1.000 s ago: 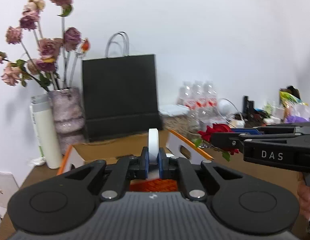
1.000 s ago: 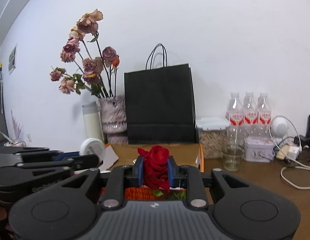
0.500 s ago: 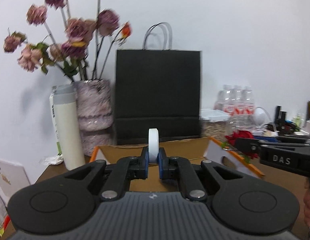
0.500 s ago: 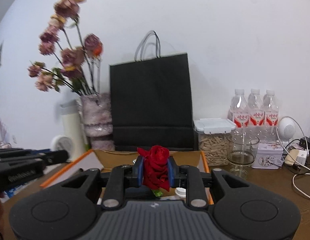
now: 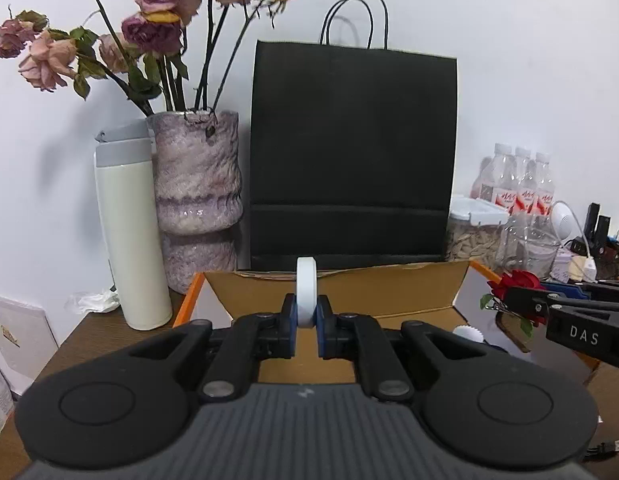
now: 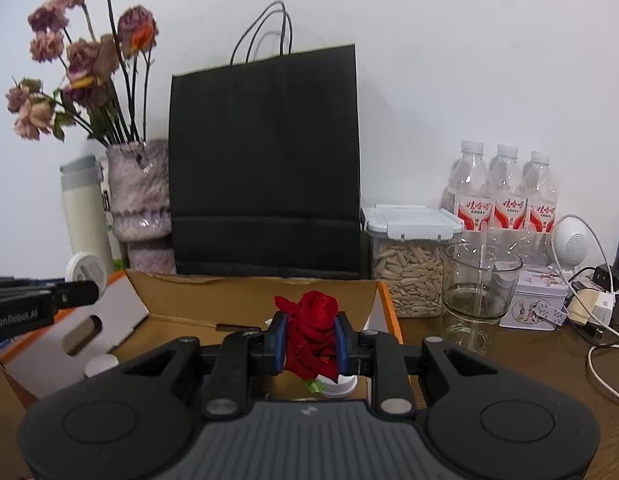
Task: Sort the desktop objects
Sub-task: 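Carry white cap in left tool and red flower in right tool over box, then open left tool to drop cap while right tool releases flower into box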
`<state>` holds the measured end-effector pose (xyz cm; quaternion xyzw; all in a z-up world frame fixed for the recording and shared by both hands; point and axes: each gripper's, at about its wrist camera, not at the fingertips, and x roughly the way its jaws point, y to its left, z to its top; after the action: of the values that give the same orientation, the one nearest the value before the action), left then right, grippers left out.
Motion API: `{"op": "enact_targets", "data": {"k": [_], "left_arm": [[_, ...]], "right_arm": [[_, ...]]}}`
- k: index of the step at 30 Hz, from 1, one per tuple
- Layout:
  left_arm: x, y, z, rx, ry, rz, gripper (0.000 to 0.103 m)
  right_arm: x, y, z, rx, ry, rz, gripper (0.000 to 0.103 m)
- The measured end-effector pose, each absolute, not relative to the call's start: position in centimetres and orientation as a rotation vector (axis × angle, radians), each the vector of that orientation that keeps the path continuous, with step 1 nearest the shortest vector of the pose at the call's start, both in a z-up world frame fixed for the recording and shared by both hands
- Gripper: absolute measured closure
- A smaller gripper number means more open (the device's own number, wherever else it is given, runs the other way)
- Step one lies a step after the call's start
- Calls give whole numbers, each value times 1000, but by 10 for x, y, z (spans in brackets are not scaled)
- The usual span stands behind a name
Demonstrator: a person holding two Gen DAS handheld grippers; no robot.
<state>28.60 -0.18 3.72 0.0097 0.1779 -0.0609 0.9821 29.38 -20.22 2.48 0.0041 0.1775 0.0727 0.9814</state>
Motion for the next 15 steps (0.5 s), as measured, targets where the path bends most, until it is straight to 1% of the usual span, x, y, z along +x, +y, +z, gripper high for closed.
{"op": "enact_targets", "data": {"k": [10, 12, 15], "left_arm": [[309, -4, 22, 40, 422, -104, 94], [311, -4, 19, 45, 438, -107, 93], [310, -6, 16, 52, 442, -108, 93]], "right_arm": [[312, -198, 8, -27, 417, 158, 80], [312, -197, 6, -34, 423, 162, 79], [313, -197, 4, -27, 440, 171, 74]]}}
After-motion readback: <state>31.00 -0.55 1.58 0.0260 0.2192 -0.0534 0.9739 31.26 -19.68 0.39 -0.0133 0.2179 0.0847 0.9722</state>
